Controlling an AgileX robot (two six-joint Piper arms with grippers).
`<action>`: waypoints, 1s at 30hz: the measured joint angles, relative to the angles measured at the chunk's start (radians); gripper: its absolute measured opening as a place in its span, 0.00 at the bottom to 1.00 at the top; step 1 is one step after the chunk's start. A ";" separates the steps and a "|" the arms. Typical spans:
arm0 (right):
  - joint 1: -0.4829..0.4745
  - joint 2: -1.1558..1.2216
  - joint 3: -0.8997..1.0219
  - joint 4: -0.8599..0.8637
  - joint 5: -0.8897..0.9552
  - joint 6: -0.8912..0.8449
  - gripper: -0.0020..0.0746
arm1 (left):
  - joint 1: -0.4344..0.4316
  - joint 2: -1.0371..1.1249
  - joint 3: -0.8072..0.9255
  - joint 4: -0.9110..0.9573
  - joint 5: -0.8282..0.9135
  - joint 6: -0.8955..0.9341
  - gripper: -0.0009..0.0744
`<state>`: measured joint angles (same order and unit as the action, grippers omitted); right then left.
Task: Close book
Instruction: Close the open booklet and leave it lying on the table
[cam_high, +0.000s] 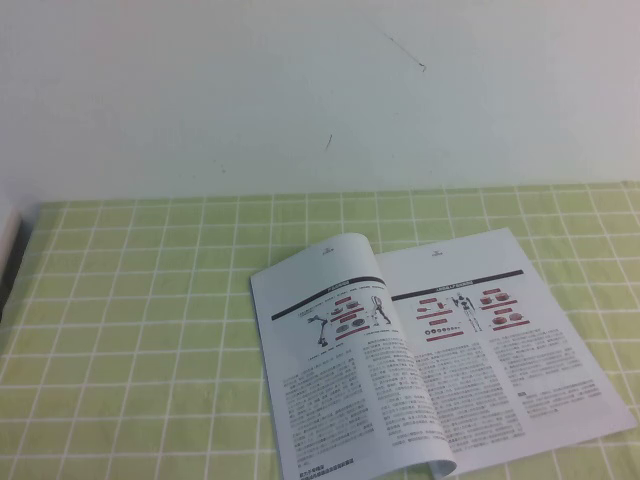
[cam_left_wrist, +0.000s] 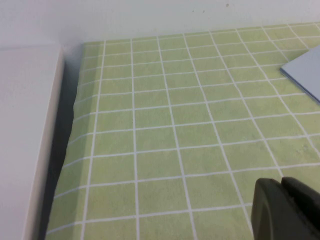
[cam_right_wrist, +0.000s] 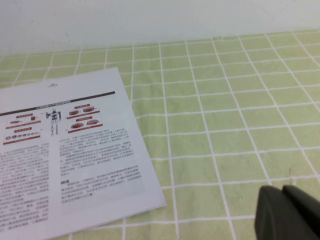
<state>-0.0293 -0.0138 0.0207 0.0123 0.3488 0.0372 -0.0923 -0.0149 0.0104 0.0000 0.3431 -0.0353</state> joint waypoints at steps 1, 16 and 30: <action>0.000 0.000 0.000 0.000 0.000 0.000 0.02 | 0.000 0.000 0.000 0.000 0.000 0.000 0.01; 0.000 0.000 0.000 -0.032 0.000 -0.047 0.02 | 0.000 0.000 0.000 0.059 0.000 0.000 0.01; 0.000 0.000 0.000 -0.040 0.000 -0.082 0.02 | 0.000 0.000 0.000 0.061 0.000 0.000 0.01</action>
<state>-0.0293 -0.0138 0.0207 -0.0277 0.3488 -0.0447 -0.0923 -0.0149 0.0104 0.0611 0.3431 -0.0348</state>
